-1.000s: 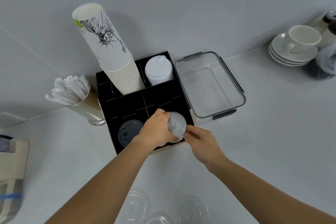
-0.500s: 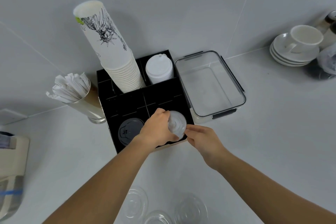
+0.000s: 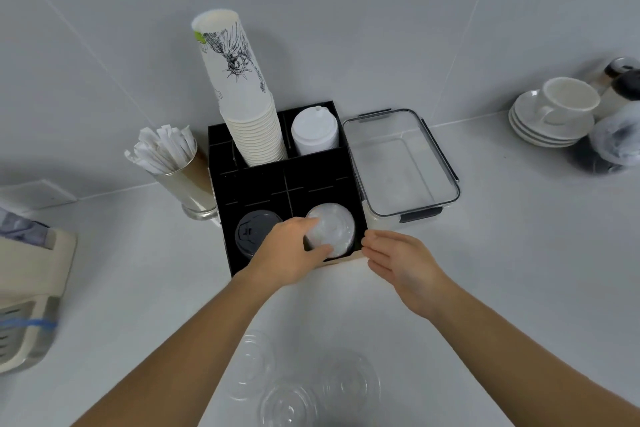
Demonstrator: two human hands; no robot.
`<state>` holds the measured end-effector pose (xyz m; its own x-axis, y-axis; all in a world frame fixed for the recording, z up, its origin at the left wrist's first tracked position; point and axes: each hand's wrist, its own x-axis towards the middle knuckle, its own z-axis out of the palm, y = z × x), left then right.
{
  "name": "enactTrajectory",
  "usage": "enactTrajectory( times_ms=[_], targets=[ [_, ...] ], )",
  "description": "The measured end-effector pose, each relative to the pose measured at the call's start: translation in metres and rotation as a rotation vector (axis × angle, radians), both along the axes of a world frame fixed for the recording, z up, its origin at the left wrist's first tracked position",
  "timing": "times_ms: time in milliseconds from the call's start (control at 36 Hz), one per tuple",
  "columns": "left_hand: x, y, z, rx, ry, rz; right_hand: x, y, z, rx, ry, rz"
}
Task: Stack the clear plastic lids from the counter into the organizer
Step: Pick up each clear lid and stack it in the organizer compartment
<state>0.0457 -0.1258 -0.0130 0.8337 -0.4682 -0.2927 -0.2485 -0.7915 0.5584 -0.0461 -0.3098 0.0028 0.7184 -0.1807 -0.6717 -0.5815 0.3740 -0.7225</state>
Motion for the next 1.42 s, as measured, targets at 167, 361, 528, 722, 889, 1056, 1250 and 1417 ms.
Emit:
enactTrajectory(
  times_ms=[167,361,528,722,889,1056,1250,1417],
  targets=[
    [-0.046,0.037,0.010,-0.126,0.053,0.143,-0.019,0.003,0.014,-0.008,-0.031,0.030],
    [-0.096,0.063,-0.003,-0.184,0.135,0.326,-0.044,0.014,0.017,-0.062,-0.029,0.092],
    [-0.142,0.082,-0.026,-0.162,0.223,0.364,-0.068,0.021,0.011,-0.105,0.027,0.153],
    [-0.187,0.092,-0.044,-0.228,0.342,0.492,-0.091,0.028,-0.004,-0.188,0.100,0.262],
    [-0.217,0.077,-0.052,-0.335,0.418,0.564,-0.108,0.028,-0.022,-0.307,0.182,0.354],
    [-0.238,0.059,-0.059,-0.506,0.656,0.738,-0.112,0.026,-0.034,-0.387,0.218,0.429],
    [-0.249,0.049,-0.067,-0.614,0.831,0.859,-0.104,0.039,-0.041,-0.538,0.211,0.574],
    [-0.247,0.035,-0.062,-0.668,0.871,0.944,-0.101,0.043,-0.042,-0.563,0.221,0.606]
  ],
)
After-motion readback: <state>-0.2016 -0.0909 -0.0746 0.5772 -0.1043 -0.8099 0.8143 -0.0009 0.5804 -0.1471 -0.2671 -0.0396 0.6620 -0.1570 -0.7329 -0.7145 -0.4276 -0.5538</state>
